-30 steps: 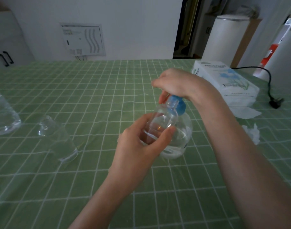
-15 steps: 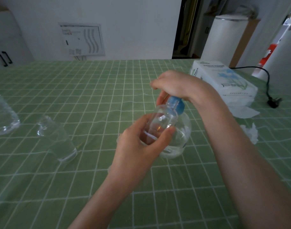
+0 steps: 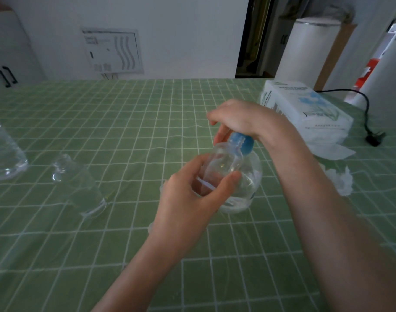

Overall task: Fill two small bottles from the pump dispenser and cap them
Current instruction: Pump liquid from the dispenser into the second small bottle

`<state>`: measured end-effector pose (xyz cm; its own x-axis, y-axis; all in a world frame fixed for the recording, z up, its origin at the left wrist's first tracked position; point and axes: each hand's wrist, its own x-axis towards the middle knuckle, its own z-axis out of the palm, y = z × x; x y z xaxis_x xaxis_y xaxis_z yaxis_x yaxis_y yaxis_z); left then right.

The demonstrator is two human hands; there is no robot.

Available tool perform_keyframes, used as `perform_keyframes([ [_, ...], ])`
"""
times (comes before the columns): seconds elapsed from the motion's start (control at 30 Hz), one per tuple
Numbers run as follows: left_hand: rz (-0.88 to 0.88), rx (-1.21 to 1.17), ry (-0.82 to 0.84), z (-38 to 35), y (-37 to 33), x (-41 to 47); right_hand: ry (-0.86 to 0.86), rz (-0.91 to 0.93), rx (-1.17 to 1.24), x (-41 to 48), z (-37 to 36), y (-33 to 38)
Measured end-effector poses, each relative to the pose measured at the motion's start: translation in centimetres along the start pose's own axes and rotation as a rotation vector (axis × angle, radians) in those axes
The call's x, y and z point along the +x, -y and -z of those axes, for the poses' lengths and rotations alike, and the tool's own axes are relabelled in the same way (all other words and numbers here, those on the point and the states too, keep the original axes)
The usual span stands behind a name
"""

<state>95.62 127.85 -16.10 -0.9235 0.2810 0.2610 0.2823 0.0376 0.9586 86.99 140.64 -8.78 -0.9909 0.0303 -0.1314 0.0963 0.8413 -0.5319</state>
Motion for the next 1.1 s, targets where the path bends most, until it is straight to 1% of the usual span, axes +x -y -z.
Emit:
perform_keyframes([
  [0.37, -0.022, -0.004, 0.001, 0.0, -0.3, 0.1, -0.038, 0.019, -0.054, -0.1, 0.9, 0.5],
  [0.6, -0.016, -0.017, 0.003, 0.0, -0.1, 0.1, -0.016, 0.018, -0.008, 0.0, 0.6, 0.3],
  [0.87, -0.007, 0.005, 0.000, 0.0, 0.0, 0.1, 0.006, 0.007, -0.024, -0.3, 0.2, 0.3],
  [1.1, -0.020, -0.030, 0.013, -0.1, -0.4, 0.1, -0.040, 0.013, -0.028, -0.3, 0.9, 0.4],
])
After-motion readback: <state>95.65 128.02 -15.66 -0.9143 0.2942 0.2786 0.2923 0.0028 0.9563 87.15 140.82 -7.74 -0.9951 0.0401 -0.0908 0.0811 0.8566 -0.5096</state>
